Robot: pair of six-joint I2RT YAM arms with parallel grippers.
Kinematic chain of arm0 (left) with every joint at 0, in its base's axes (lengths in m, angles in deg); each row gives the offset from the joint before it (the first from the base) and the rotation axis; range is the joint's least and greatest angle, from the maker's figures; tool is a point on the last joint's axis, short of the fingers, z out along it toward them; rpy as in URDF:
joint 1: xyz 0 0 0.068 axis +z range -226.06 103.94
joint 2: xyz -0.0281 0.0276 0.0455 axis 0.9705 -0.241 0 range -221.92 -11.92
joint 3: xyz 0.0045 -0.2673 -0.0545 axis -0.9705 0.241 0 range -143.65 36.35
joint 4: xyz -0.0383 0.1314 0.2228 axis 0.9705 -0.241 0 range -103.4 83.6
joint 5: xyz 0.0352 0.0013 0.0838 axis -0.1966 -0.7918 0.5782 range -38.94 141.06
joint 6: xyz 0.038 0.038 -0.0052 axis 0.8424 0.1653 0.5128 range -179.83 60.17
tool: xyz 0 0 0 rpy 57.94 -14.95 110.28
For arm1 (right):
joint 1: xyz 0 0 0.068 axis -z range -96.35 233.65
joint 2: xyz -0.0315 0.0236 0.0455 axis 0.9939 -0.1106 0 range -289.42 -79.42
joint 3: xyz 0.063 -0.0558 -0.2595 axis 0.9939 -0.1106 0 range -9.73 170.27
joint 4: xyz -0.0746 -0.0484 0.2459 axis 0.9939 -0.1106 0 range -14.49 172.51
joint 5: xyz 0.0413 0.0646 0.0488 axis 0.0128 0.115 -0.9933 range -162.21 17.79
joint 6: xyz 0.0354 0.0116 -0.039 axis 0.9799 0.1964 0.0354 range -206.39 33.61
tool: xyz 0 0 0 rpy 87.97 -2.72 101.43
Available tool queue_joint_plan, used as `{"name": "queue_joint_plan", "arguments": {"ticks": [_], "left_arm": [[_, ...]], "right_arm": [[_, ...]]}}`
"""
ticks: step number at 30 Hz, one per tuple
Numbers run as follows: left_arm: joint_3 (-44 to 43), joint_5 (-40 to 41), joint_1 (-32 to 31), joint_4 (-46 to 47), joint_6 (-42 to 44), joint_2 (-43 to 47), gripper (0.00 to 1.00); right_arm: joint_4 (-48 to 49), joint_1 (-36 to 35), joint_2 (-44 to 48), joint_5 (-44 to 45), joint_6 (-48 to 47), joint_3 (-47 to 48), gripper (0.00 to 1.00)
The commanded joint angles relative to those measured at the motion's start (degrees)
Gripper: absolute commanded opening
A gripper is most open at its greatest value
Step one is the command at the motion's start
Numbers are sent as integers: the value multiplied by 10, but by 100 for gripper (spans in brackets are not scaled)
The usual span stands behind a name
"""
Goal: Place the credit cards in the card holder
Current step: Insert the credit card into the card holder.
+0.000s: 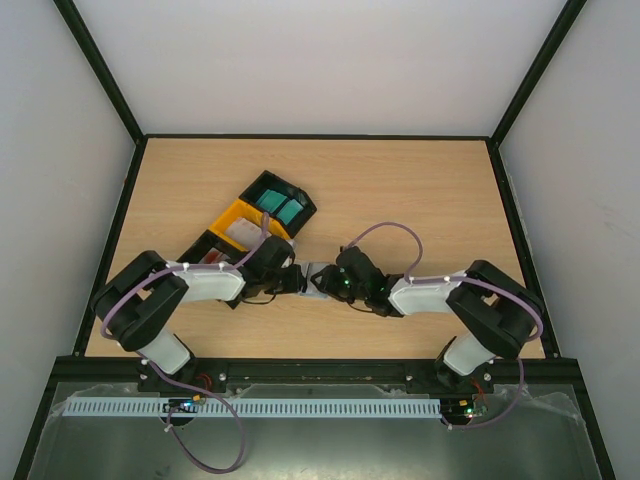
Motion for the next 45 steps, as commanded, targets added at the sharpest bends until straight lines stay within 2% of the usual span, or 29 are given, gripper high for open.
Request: {"name": "queue_joint_plan", "arguments": {"ticks": [1,13,16,20,24,31,37,45], "left_arm": [[27,24,1,-75,3,-27,10],[24,25,0,-83,2,12,20],[25,27,0,-86,2,19,18],[25,30,1,-85,4,9,8],[26,31,1,-79,5,-8,5],[26,30,1,-74,11,-27,4],[30,28,0,-70,15,-46,4],[34,27,0,-59,15,-82,4]], "right_arm": [[68,-8,33,-20,12,-2,32],[66,-9,13,-36,1,17,32],[65,-8,9,-36,-1,21,32],[63,-8,8,-34,-6,26,32],[52,-8,10,-26,-12,28,32],[21,-8,11,-1,-21,29,32],[-23,-8,55,28,-35,35,33],[-148,-8,112,119,-30,35,35]]}}
